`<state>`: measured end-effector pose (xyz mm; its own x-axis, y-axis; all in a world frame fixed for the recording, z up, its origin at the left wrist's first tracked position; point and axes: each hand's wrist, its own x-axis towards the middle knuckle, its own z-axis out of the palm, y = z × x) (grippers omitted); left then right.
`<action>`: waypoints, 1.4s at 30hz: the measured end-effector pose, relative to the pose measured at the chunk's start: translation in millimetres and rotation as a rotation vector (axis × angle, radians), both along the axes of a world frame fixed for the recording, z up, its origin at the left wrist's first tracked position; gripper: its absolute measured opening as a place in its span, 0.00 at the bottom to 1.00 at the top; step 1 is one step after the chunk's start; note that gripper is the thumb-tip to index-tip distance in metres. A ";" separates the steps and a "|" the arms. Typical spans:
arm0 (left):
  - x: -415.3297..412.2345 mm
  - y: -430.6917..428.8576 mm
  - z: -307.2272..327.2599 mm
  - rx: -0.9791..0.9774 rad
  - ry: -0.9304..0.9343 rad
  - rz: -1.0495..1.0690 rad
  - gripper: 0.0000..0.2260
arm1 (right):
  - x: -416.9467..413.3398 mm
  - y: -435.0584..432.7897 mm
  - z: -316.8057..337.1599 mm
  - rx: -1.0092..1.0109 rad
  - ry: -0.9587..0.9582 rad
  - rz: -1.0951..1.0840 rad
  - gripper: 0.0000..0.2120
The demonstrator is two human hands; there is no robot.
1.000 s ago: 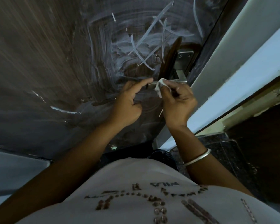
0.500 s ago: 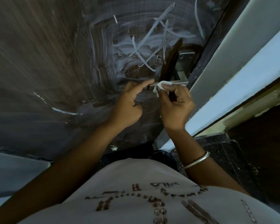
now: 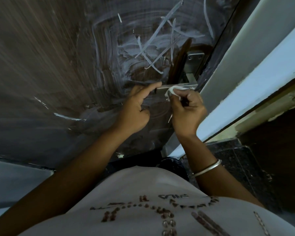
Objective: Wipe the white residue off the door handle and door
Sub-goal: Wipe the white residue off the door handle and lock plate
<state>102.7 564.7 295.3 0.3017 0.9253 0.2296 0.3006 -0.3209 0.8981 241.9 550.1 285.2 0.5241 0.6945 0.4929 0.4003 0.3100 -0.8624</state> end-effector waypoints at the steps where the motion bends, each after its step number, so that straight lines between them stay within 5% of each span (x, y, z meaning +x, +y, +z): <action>1: 0.1 0.2 0.3 0.002 0.006 0.006 0.35 | -3.7 -0.2 -0.8 -0.003 -0.031 0.019 0.07; 6: 0.9 0.7 -0.7 0.007 0.004 0.012 0.36 | -12.1 2.8 4.5 0.009 -0.157 0.085 0.05; 12: 2.7 -0.6 -3.3 0.005 -0.001 0.025 0.36 | 2.5 3.8 4.2 0.001 0.014 0.031 0.07; 42: 7.0 -7.5 2.3 0.017 -0.010 0.042 0.31 | 7.9 2.8 5.2 0.028 -0.011 0.063 0.08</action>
